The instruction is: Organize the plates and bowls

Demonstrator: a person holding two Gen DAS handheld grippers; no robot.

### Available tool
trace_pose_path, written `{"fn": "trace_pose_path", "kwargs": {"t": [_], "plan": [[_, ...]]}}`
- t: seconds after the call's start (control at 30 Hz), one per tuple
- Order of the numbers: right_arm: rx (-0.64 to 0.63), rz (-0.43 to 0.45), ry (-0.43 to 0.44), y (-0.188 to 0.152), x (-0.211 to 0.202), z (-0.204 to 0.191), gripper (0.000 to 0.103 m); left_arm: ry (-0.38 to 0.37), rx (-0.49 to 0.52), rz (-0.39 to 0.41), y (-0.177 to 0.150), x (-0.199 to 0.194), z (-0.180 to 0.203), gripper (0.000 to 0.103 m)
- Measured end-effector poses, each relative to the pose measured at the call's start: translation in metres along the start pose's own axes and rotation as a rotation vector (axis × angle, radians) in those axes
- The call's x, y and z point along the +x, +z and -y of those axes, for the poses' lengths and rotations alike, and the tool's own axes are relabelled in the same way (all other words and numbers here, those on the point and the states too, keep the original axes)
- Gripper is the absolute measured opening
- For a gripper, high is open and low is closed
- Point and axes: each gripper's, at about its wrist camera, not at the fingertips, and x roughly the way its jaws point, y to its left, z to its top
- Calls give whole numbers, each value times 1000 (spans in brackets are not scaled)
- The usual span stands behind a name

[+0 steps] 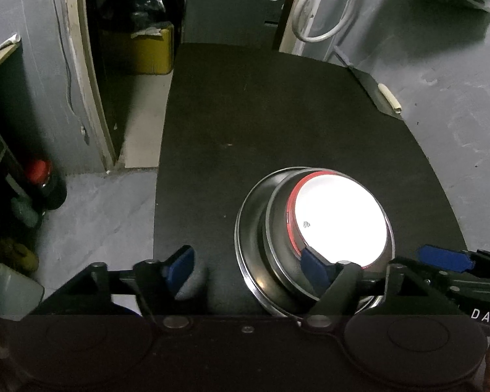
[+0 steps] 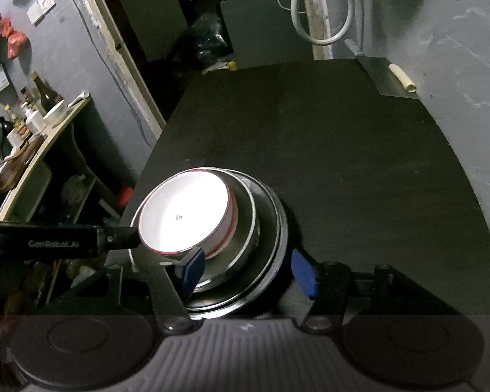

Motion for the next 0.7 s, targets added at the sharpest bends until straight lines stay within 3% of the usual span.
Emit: {"fn": "trace_pose_path", "kwargs": {"t": [0.3, 0.7], "plan": [[17, 49, -21, -9, -16, -1, 83, -8, -13, 71, -11, -20, -4, 102], [25, 139, -66, -26, -42, -5, 89, -54, -15, 148, -35, -47, -8, 102]]}}
